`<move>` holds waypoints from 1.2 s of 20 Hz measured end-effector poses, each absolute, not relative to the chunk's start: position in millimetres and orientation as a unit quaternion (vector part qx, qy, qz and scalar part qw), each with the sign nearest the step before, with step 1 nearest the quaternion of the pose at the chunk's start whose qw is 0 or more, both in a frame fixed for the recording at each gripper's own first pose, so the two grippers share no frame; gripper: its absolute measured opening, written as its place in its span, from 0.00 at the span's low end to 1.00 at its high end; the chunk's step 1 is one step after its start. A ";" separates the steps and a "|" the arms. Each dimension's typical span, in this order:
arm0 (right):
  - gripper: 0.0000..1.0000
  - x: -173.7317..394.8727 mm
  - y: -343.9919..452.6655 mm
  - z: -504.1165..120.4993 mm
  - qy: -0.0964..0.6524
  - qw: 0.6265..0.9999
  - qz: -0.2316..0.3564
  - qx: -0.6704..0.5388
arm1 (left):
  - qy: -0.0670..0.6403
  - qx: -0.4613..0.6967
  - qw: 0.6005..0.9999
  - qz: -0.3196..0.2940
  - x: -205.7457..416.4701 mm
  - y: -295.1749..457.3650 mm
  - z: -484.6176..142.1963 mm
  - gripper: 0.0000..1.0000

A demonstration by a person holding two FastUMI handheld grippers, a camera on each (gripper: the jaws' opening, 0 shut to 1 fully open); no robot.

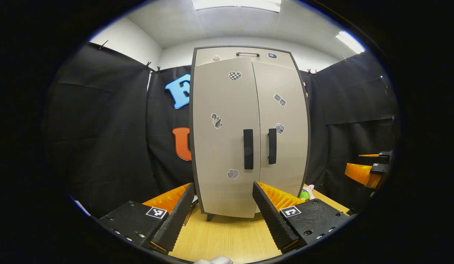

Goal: Grab one shoe with the right hand and put it into the shoe cabinet, grab the other shoe with the left hand and put it into the shoe cabinet; then close the right door with the right hand and the left door with the left hand.

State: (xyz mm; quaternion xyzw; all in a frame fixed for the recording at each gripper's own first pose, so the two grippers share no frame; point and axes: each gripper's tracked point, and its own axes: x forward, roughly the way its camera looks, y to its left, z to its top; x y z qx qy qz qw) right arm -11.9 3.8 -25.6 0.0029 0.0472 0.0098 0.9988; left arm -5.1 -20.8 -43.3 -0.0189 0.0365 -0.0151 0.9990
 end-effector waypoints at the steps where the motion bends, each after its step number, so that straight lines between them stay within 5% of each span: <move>1: 0.99 -11.8 4.0 -25.4 0.047 0.999 0.010 0.003 | 0.037 -0.019 0.999 -0.015 -6.0 -21.0 -44.2 0.96; 24: 0.99 -14.7 2.9 -24.9 0.045 0.999 0.006 0.002 | 0.039 -0.018 0.999 -0.019 -9.9 -23.5 -44.4 0.96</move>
